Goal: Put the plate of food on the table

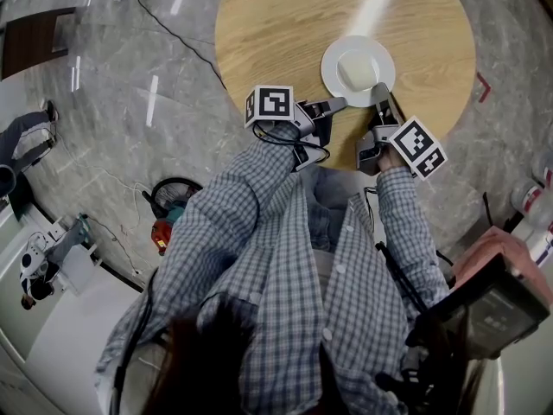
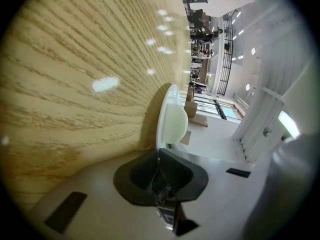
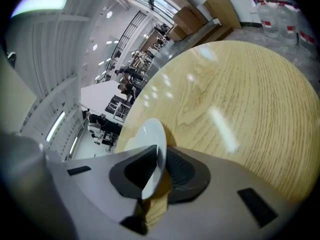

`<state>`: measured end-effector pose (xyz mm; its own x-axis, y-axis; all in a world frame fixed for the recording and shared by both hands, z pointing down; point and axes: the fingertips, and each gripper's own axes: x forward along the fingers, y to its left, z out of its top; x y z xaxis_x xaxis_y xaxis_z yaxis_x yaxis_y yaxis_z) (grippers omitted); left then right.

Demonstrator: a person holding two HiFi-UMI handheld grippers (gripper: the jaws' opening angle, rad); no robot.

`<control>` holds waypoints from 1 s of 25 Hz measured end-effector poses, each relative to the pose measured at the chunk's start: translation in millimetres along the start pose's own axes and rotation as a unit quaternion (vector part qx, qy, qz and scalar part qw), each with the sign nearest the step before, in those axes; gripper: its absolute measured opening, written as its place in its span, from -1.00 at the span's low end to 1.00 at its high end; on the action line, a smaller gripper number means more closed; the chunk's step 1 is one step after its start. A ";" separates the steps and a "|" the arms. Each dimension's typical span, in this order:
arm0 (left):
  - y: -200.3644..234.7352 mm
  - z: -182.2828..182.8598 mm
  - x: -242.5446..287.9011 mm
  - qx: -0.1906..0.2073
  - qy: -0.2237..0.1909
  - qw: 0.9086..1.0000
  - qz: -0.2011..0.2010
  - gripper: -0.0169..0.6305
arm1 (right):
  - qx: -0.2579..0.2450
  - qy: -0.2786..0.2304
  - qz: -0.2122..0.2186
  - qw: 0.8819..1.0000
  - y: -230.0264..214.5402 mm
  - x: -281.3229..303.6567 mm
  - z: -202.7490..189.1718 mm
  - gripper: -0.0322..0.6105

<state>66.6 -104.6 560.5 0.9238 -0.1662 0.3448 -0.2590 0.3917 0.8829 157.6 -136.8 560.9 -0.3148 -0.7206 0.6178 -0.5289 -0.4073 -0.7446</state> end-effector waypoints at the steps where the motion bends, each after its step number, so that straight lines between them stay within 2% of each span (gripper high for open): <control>1: -0.3 0.4 -0.3 0.001 0.000 1.000 0.000 -0.88 | -0.019 0.004 -0.007 1.000 0.7 0.3 0.1 -0.77; 4: 0.3 0.7 -1.9 -0.001 -0.001 1.000 0.000 -0.88 | -0.093 0.020 -0.028 0.995 0.8 1.0 -0.7 -0.71; 9: 3.8 1.7 -1.5 0.001 0.000 1.000 0.003 -0.88 | -0.210 0.042 -0.054 0.975 -1.0 4.0 -2.3 -0.65; 12: 4.9 0.7 -0.6 0.002 0.002 1.000 0.001 -0.88 | -0.275 0.048 -0.065 0.958 -1.7 4.1 -2.5 -0.60; 15: 5.1 1.7 0.1 0.005 0.001 1.000 0.003 -0.88 | -0.343 0.047 -0.079 0.935 -0.1 3.3 1.1 -0.57; 17: 4.4 1.4 -0.2 0.010 0.002 1.000 0.006 -0.88 | -0.393 0.036 -0.087 0.915 4.0 -0.3 6.3 -0.57; 19: 3.9 2.2 -1.1 0.018 0.001 1.000 0.009 -0.88 | -0.448 0.025 -0.091 0.889 12.1 -4.6 9.3 -0.57; 22: 4.7 4.8 -1.4 0.025 -0.003 1.000 0.010 -0.88 | -0.525 0.026 -0.068 0.848 32.8 -10.7 -0.4 -0.57; 24: 4.3 5.7 -1.2 0.026 -0.007 1.000 0.008 -0.88 | -0.580 0.039 -0.045 0.813 43.1 -15.1 -14.6 -0.58; 25: 3.9 5.8 -1.3 0.025 -0.008 1.000 0.007 -0.88 | -0.611 0.051 -0.033 0.790 45.1 -17.1 -24.0 -0.58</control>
<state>62.8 -108.1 565.4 0.9156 -0.1762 0.3614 -0.2855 0.3481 0.8929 120.2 -129.4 522.8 -0.2831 -0.6464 0.7085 -0.8929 0.4472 0.0513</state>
